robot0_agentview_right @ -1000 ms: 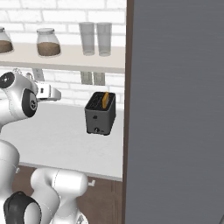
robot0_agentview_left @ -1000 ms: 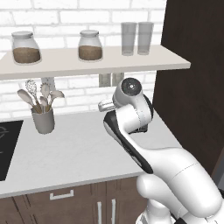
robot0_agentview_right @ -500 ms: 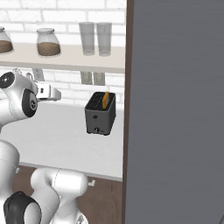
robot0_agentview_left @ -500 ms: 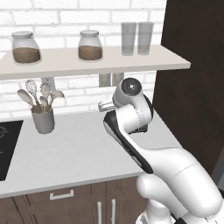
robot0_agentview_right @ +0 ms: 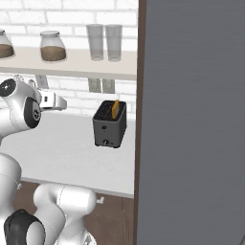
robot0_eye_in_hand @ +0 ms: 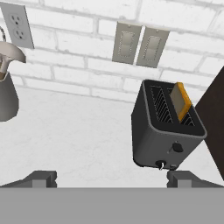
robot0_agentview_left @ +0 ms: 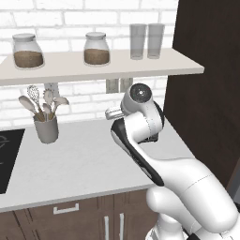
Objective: Start the toaster. Once the lever pops up, take the bread to the plate on the dining counter.
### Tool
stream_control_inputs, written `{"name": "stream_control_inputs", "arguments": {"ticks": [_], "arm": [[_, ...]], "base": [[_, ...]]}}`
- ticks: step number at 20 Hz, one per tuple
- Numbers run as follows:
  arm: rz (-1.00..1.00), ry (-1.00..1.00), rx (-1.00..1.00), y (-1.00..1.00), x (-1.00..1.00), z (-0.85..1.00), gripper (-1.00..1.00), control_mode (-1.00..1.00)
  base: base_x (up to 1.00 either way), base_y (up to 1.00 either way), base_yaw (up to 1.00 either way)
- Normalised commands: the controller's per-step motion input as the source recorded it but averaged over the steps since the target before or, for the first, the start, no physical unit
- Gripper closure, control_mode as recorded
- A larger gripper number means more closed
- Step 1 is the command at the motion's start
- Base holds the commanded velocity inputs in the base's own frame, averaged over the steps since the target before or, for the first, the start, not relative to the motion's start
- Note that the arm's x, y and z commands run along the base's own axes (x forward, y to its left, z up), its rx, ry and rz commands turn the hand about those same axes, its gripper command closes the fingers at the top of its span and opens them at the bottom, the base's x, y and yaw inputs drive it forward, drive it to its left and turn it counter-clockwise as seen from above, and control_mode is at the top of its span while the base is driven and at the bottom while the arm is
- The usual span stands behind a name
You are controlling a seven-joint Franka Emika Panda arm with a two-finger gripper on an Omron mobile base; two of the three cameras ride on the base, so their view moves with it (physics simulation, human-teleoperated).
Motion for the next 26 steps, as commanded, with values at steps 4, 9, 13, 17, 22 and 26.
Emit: {"name": "stream_control_inputs", "arguments": {"ticks": [4,9,13,17,22,26], "arm": [[0.00,0.00,0.00,0.00,0.00,0.00,-1.00,-1.00],[0.00,0.00,0.00,0.00,0.00,0.00,-1.00,-1.00],[0.00,0.00,0.00,0.00,0.00,0.00,-1.00,-1.00],[0.00,0.00,0.00,0.00,0.00,0.00,-1.00,-1.00],[0.00,0.00,0.00,0.00,0.00,0.00,-1.00,-1.00],[0.00,0.00,0.00,0.00,0.00,0.00,-1.00,-1.00]], "base": [[0.00,0.00,0.00],[0.00,0.00,0.00],[0.00,0.00,0.00],[0.00,0.00,0.00],[0.00,0.00,0.00],[0.00,0.00,0.00]]}}
